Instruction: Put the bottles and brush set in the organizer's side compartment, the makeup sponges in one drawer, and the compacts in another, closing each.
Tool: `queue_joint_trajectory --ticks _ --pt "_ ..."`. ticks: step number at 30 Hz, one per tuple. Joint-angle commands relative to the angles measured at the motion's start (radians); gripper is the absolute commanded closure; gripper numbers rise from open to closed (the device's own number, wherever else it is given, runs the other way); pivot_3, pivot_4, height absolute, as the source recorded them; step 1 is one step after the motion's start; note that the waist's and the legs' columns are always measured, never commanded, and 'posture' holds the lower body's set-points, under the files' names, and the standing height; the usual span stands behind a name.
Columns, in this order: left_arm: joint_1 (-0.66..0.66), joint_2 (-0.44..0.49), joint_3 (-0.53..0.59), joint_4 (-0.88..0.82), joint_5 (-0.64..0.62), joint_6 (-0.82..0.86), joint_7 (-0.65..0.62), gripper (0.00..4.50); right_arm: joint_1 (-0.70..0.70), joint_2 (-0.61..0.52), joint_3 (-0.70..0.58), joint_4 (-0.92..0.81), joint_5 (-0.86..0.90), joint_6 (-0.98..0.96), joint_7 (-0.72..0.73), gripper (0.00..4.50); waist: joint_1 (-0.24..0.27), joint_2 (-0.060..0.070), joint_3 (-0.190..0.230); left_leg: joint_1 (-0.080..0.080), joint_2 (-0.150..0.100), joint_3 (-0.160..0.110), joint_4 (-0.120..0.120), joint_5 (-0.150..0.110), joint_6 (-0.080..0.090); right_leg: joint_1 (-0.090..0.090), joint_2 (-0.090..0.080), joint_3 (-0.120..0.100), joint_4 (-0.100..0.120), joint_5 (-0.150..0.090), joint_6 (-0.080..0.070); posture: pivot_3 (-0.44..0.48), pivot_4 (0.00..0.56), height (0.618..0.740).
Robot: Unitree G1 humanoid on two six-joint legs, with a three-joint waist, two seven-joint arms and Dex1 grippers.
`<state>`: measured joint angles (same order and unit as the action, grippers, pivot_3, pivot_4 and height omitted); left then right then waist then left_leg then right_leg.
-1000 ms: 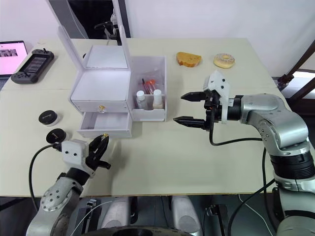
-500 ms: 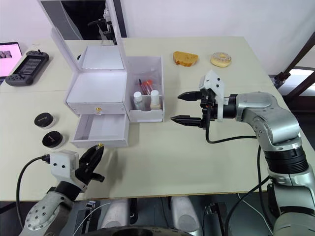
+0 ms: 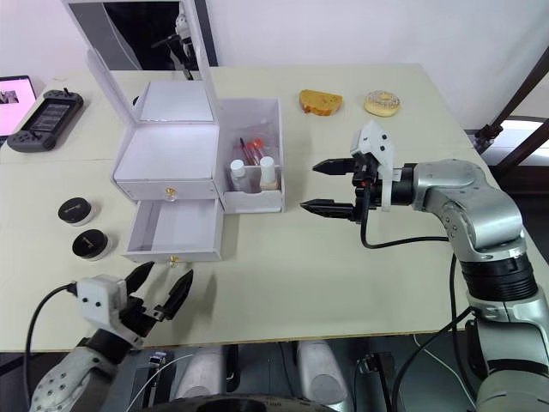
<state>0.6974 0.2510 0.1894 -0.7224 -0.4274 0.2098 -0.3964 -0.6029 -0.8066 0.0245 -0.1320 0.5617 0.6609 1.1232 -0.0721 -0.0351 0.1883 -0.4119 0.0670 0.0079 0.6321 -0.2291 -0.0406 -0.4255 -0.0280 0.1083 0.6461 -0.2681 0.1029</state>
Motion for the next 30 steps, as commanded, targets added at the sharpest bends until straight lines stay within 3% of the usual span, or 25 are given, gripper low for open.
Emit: queue_joint_trajectory --ticks 1,5,12,19,22,30 --pt "0.058 0.006 0.097 -0.021 -0.07 -0.084 -0.066 0.11 -0.026 -0.021 -0.049 0.028 -0.002 -0.04 0.025 0.0 0.0 0.0 0.0 0.0 0.0 0.0 0.0 0.0 0.0 0.0 0.0 0.0 0.0 0.0 0.0 0.0 0.15 0.74" --pt "0.076 0.036 0.306 0.084 -0.188 -0.143 -0.132 0.11 -0.012 -0.039 -0.079 0.101 -0.005 -0.087 0.067 0.0 0.001 0.0 0.0 0.0 0.0 0.001 0.0 0.0 0.0 0.0 -0.001 0.0 -0.001 0.0 0.0 0.0 0.15 0.74" --pt "-0.081 0.24 0.606 0.478 -0.209 -0.224 -0.226 0.11 0.079 -0.098 -0.172 0.239 -0.039 -0.208 0.121 0.0 0.003 0.0 0.0 0.0 0.0 0.001 0.0 0.0 0.0 -0.001 -0.001 0.0 -0.001 0.0 -0.001 0.0 0.15 0.74" --pt "-0.21 0.496 0.67 0.848 -0.183 -0.239 -0.46 0.11 0.161 -0.13 -0.236 0.445 -0.132 -0.422 0.127 0.0 -0.003 0.0 0.0 0.002 0.0 0.006 -0.001 0.0 0.0 -0.001 -0.003 0.001 -0.001 0.001 -0.002 0.0 0.15 0.74" --pt "-0.281 0.579 0.694 0.985 -0.175 -0.257 -0.496 0.11 0.182 -0.131 -0.265 0.537 -0.159 -0.503 0.112 0.0 -0.003 0.0 0.0 0.002 0.001 0.007 -0.003 0.0 0.0 -0.002 -0.003 0.001 -0.001 0.001 -0.002 0.0 0.15 0.74" --pt "-0.372 0.635 0.678 1.12 -0.119 -0.313 -0.541 0.11 0.182 -0.105 -0.278 0.578 -0.159 -0.553 0.081 0.0 -0.009 0.001 0.0 0.002 0.002 0.01 -0.003 0.0 0.0 -0.003 -0.002 0.003 0.002 0.001 -0.002 0.0 0.15 0.74"
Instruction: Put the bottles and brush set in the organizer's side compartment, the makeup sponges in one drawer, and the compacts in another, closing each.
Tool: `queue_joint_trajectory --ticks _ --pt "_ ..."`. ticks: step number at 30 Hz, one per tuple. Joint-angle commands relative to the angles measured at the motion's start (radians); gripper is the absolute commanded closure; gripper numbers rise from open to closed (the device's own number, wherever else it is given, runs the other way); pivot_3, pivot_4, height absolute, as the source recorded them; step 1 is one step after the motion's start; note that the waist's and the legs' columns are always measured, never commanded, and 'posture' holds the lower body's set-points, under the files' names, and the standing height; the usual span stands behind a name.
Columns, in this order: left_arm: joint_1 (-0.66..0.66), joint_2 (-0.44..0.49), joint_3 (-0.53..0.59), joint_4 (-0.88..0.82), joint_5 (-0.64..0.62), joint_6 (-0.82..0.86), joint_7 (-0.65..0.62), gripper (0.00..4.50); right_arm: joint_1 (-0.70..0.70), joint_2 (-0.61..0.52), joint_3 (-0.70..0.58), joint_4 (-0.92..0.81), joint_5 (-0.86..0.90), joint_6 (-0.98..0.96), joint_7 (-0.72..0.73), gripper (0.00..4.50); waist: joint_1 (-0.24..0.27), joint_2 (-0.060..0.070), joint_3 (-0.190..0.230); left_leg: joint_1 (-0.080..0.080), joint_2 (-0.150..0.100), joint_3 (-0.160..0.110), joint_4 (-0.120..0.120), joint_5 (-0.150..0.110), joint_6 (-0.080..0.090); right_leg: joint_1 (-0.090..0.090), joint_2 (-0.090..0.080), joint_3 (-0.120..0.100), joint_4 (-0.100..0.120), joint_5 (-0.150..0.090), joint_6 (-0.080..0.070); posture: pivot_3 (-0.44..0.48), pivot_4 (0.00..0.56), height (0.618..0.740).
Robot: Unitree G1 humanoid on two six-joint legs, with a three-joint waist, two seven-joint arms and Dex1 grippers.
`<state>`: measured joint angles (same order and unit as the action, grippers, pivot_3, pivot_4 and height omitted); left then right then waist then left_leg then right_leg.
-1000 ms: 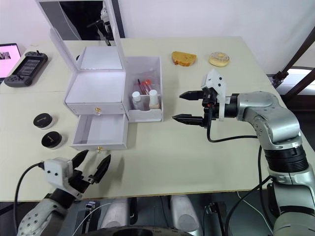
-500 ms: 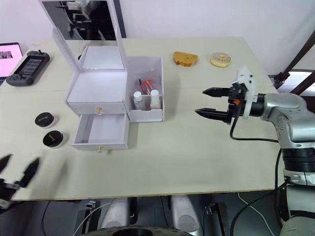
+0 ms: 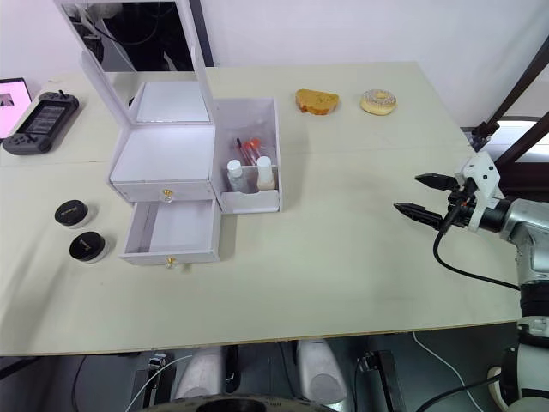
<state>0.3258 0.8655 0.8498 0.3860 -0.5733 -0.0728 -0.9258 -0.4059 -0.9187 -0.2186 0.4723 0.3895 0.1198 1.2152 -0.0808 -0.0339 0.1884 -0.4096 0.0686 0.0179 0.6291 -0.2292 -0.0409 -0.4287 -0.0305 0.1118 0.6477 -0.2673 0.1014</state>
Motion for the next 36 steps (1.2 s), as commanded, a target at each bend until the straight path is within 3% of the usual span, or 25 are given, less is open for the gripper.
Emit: queue_joint_trajectory --ticks 1,11,15,18,22,26,32,36 --pt "-0.003 0.02 0.015 0.012 0.031 -0.031 -0.014 0.11 -0.02 0.009 -0.034 -0.035 0.017 -0.006 -0.014 0.0 0.0 0.0 0.0 0.0 0.0 0.0 0.0 0.0 0.0 0.0 0.0 0.0 0.0 0.0 0.0 0.0 0.15 0.74" --pt "0.024 0.018 0.031 -0.015 0.082 -0.055 -0.039 0.11 -0.07 0.004 -0.001 -0.072 0.014 0.028 0.016 0.0 0.006 0.0 0.0 0.0 0.0 0.0 0.0 0.0 0.0 0.0 0.0 0.0 0.001 0.0 0.0 0.0 0.15 0.74" --pt "0.085 -0.008 0.06 -0.156 0.022 0.011 -0.071 0.11 -0.121 0.019 0.049 -0.183 0.06 0.129 0.072 0.0 0.005 0.0 0.0 0.0 0.001 0.001 0.0 0.0 0.0 0.0 0.0 0.001 0.0 0.0 0.0 0.0 0.15 0.74" --pt "0.166 -0.068 0.05 -0.387 -0.083 0.175 -0.049 0.11 -0.164 0.017 0.116 -0.281 0.085 0.236 0.126 0.0 0.005 0.0 0.0 0.0 0.001 0.001 0.0 0.0 0.0 0.0 0.0 0.001 0.001 0.0 0.0 0.0 0.15 0.74" --pt "0.236 -0.133 0.054 -0.608 -0.138 0.294 0.015 0.11 -0.223 0.032 0.175 -0.406 0.128 0.353 0.154 0.0 0.008 0.0 0.0 0.0 0.001 0.002 0.0 0.0 0.0 0.0 0.0 0.002 0.001 0.0 0.0 0.0 0.15 0.74" --pt "0.257 -0.187 0.03 -0.741 -0.109 0.357 0.115 0.11 -0.306 0.075 0.224 -0.526 0.175 0.434 0.154 0.0 0.008 0.001 0.001 0.0 0.001 0.002 0.001 0.0 0.0 -0.001 0.0 0.002 0.001 0.0 0.0 0.0 0.15 0.74" --pt "0.262 -0.261 -0.048 -0.865 -0.061 0.429 0.247 0.11 -0.406 0.123 0.284 -0.59 0.169 0.524 0.101 0.0 0.009 0.0 0.0 0.0 0.001 0.002 0.001 0.0 0.0 0.0 0.0 0.002 0.0 0.0 0.0 0.0 0.15 0.74" --pt "0.253 -0.245 -0.059 -0.887 -0.071 0.608 0.376 0.11 -0.475 0.137 0.311 -0.55 0.133 0.562 0.049 0.0 0.008 -0.001 0.0 0.0 0.001 0.002 0.001 0.0 0.0 -0.001 0.0 0.002 0.001 0.0 0.0 0.0 0.15 0.74"
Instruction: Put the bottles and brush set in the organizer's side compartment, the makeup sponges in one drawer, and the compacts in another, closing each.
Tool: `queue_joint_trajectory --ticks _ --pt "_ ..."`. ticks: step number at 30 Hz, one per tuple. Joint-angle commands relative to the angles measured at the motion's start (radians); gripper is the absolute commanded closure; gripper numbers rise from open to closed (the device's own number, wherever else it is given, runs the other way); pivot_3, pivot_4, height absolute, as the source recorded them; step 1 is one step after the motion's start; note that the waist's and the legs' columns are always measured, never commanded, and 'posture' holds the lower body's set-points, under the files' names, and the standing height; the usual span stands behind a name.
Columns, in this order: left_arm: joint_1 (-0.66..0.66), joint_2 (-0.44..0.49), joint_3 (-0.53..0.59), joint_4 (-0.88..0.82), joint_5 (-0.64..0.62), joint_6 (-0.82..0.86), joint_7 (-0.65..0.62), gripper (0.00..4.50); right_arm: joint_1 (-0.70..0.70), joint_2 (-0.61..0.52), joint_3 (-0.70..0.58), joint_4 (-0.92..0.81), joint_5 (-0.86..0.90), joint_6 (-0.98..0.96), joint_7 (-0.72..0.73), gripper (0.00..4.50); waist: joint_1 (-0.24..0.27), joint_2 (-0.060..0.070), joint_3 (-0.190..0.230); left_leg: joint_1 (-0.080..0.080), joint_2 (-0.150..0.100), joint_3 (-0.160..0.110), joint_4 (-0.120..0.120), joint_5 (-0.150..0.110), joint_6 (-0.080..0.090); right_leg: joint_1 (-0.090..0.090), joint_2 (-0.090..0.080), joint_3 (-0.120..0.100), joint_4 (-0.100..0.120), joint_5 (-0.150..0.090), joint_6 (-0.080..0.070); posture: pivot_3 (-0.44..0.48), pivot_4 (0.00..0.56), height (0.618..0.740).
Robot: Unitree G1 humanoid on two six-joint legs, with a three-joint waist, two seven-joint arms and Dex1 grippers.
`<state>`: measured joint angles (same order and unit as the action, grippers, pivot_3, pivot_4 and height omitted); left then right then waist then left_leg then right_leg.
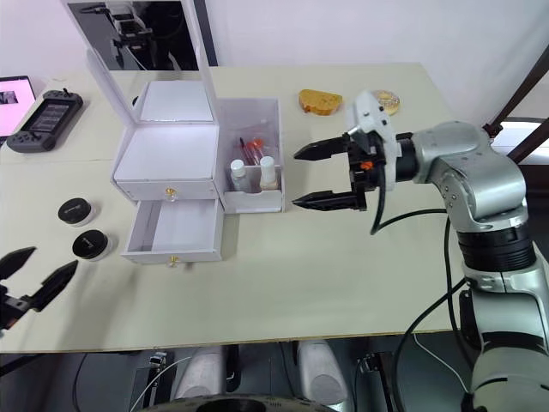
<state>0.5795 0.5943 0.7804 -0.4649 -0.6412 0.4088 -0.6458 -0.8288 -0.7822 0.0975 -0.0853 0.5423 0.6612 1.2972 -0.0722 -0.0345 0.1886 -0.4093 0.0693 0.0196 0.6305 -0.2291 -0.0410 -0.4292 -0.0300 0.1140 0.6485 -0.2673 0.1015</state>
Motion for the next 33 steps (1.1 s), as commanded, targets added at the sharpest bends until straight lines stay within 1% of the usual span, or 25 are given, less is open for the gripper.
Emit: queue_joint_trajectory --ticks 1,4,6,8,11,15,18,22,27,33 --pt "-0.016 0.056 0.006 -0.049 -0.005 0.194 0.13 0.11 -0.055 -0.005 -0.001 0.011 -0.03 0.009 -0.028 0.0 0.0 0.0 0.0 0.0 0.0 0.0 0.0 0.0 0.0 0.0 0.0 0.0 0.0 0.0 0.0 0.0 0.15 0.74" --pt "-0.072 0.139 0.001 -0.084 -0.021 0.351 0.196 0.11 -0.057 -0.01 0.005 0.024 -0.055 -0.016 -0.023 0.0 0.004 0.0 0.0 0.0 0.0 -0.001 0.0 0.0 0.0 0.0 0.0 0.0 0.0 0.0 0.0 0.0 0.15 0.74" --pt "-0.118 0.174 -0.015 -0.085 -0.041 0.425 0.208 0.11 -0.059 -0.009 0.005 0.034 -0.069 -0.03 -0.024 0.0 0.001 0.0 0.0 0.0 0.0 0.0 0.0 0.0 0.0 0.0 0.0 0.0 0.0 0.0 0.0 0.0 0.15 0.74" --pt "-0.16 0.198 -0.046 -0.073 -0.039 0.466 0.214 0.11 -0.06 -0.008 0.004 0.038 -0.078 -0.038 -0.027 0.0 0.0 0.0 0.0 0.0 0.0 0.0 0.0 0.0 0.0 0.001 0.0 0.0 0.0 0.0 0.0 0.0 0.15 0.74" --pt "-0.22 0.208 -0.083 -0.051 -0.022 0.505 0.228 0.11 -0.054 -0.016 -0.003 0.027 -0.079 -0.031 -0.024 0.0 -0.004 0.0 0.0 0.0 0.0 0.0 -0.002 0.0 0.0 0.0 0.0 0.0 0.0 0.0 0.0 0.0 0.15 0.74" --pt "-0.281 0.239 -0.126 -0.005 0.007 0.536 0.217 0.11 -0.052 -0.032 -0.015 0.025 -0.089 -0.031 -0.026 0.0 0.0 0.0 0.0 0.0 0.0 -0.001 -0.002 0.0 0.0 -0.001 0.002 0.0 0.001 0.0 0.0 0.0 0.15 0.74" --pt "-0.326 0.246 -0.152 0.034 0.024 0.536 0.211 0.11 -0.042 -0.042 -0.024 0.012 -0.084 -0.025 -0.034 0.0 0.0 0.0 0.0 0.0 0.0 -0.001 -0.001 0.0 0.0 -0.001 0.002 0.0 0.001 0.0 0.0 0.0 0.15 0.74" --pt "-0.402 0.224 -0.199 0.075 0.029 0.551 0.22 0.11 -0.034 -0.049 -0.034 -0.006 -0.077 -0.011 -0.048 0.0 0.001 0.0 0.0 0.0 0.0 -0.001 0.0 0.0 0.0 0.0 0.001 0.0 0.001 0.0 0.0 0.0 0.15 0.74" --pt "-0.452 0.23 -0.242 0.119 0.059 0.543 0.22 0.11 -0.036 -0.057 -0.043 -0.014 -0.074 -0.003 -0.055 0.0 0.001 0.0 0.0 0.0 0.0 -0.001 -0.001 0.0 0.0 0.0 0.001 0.0 0.001 0.0 0.0 0.0 0.15 0.74" --pt "-0.491 0.23 -0.263 0.151 0.07 0.574 0.219 0.11 -0.038 -0.06 -0.048 -0.022 -0.071 0.005 -0.064 0.0 0.001 0.0 0.0 0.0 0.0 -0.001 -0.001 0.0 0.0 0.0 0.001 0.0 0.001 0.0 0.001 0.0 0.15 0.74"
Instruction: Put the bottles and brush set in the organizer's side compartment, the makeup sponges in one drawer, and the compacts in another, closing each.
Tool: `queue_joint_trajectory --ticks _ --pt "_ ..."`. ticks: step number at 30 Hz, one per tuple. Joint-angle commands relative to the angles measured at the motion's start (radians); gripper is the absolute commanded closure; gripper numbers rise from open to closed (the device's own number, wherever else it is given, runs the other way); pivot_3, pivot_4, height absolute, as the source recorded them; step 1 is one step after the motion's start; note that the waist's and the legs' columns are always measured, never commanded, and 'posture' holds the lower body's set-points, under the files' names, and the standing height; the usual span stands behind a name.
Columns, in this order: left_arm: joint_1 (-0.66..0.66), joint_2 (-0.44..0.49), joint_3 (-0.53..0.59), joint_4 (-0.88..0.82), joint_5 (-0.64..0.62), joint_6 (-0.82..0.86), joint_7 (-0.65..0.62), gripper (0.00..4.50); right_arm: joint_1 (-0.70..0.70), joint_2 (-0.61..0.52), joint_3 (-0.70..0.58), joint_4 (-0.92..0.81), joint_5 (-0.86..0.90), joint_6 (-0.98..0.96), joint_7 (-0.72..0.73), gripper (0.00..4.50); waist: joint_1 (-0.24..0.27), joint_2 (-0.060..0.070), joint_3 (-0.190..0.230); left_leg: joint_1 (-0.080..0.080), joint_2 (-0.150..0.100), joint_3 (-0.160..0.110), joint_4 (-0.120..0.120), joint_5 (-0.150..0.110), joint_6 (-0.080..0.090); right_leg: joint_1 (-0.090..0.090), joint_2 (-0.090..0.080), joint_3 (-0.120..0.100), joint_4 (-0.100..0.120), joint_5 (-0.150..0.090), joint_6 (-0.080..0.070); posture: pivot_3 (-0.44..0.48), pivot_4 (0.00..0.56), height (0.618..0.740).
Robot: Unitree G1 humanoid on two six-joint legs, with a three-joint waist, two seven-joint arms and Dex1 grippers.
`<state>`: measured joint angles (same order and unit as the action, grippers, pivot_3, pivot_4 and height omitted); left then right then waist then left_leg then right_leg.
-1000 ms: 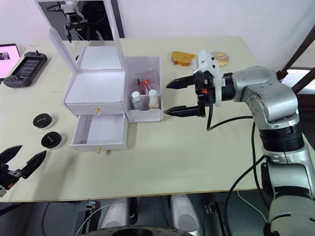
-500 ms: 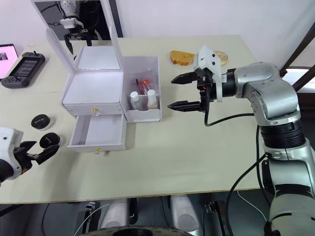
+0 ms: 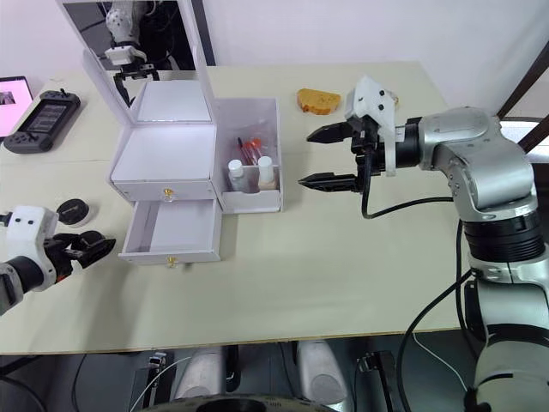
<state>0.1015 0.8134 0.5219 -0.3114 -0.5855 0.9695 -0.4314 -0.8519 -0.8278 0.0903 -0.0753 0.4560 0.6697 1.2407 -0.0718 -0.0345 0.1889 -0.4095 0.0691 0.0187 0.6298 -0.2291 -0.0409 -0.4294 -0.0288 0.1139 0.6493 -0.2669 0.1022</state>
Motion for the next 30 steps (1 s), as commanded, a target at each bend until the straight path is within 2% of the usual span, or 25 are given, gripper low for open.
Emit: queue_joint_trajectory --ticks 1,3,4,6,7,8,17,20,23,30 --pt "-0.016 0.008 -0.006 -0.001 0.015 0.024 0.005 0.11 -0.014 -0.015 -0.041 -0.035 0.015 -0.003 -0.009 0.0 0.001 0.0 0.0 0.0 0.0 0.0 0.0 0.0 0.0 0.0 0.0 0.0 0.0 0.0 0.0 0.0 0.15 0.74" --pt "-0.019 0.004 -0.01 0.001 0.018 0.036 0.007 0.11 -0.011 -0.016 -0.042 -0.041 0.016 0.001 -0.013 0.0 0.001 0.0 0.0 0.0 0.0 0.0 0.0 0.0 0.0 0.0 0.0 0.0 0.0 0.0 0.0 0.0 0.15 0.74" --pt "-0.021 0.002 -0.011 0.001 0.018 0.042 0.007 0.34 -0.01 -0.017 -0.043 -0.043 0.017 0.003 -0.015 0.0 0.001 0.0 0.0 0.0 0.0 0.0 0.0 0.0 0.0 0.0 0.0 0.0 0.0 0.0 0.0 0.0 0.15 0.74" --pt "-0.023 0.005 -0.015 0.0 0.015 0.054 0.002 0.92 -0.009 -0.018 -0.044 -0.048 0.018 0.004 -0.018 0.0 0.001 0.0 0.0 0.0 0.0 0.0 0.0 0.0 0.0 0.0 0.0 0.0 0.0 0.0 0.0 0.0 0.15 0.74" --pt "-0.025 0.003 -0.014 0.0 0.013 0.061 0.002 1.49 -0.008 -0.018 -0.044 -0.049 0.019 0.005 -0.019 0.0 0.001 0.0 0.0 0.0 0.0 0.0 0.0 0.0 0.0 0.0 0.0 0.0 0.0 0.0 0.0 0.0 0.15 0.74" --pt "-0.026 0.006 -0.016 -0.002 0.013 0.066 -0.001 1.83 -0.008 -0.019 -0.043 -0.05 0.021 0.007 -0.018 0.0 0.001 0.0 0.0 0.0 0.0 0.0 0.0 0.0 0.0 0.0 0.0 0.0 0.0 0.0 0.0 0.0 0.15 0.74" --pt "-0.02 0.014 0.013 -0.02 0.012 0.091 -0.006 1.83 -0.017 -0.013 -0.056 -0.064 0.091 0.035 0.006 0.0 0.001 0.0 0.0 0.0 0.0 0.0 0.0 0.0 0.0 0.0 0.0 0.0 0.0 0.0 0.0 0.0 0.15 0.74" --pt "-0.033 0.037 0.082 -0.044 -0.024 0.123 -0.027 1.83 -0.025 -0.012 -0.062 -0.063 0.12 0.046 0.028 0.0 0.0 0.0 0.0 0.0 0.0 0.0 0.0 0.0 0.0 0.0 0.0 0.0 0.0 0.0 0.0 0.0 0.15 0.74" --pt "-0.019 0.142 0.158 -0.089 -0.068 0.162 -0.13 1.83 -0.042 -0.008 -0.052 -0.051 0.15 0.055 0.07 0.0 0.0 -0.001 0.0 0.0 0.0 -0.001 0.0 0.0 0.0 0.0 0.0 0.0 0.001 0.0 0.0 0.0 0.15 0.74" --pt "0.003 0.315 0.266 -0.185 -0.202 0.289 -0.324 1.83 -0.061 0.011 -0.026 -0.039 0.178 0.069 0.133 0.0 0.0 0.0 0.001 0.0 0.0 0.0 0.0 0.0 0.0 0.0 -0.001 0.0 0.0 0.0 0.0 0.0 0.15 0.74"
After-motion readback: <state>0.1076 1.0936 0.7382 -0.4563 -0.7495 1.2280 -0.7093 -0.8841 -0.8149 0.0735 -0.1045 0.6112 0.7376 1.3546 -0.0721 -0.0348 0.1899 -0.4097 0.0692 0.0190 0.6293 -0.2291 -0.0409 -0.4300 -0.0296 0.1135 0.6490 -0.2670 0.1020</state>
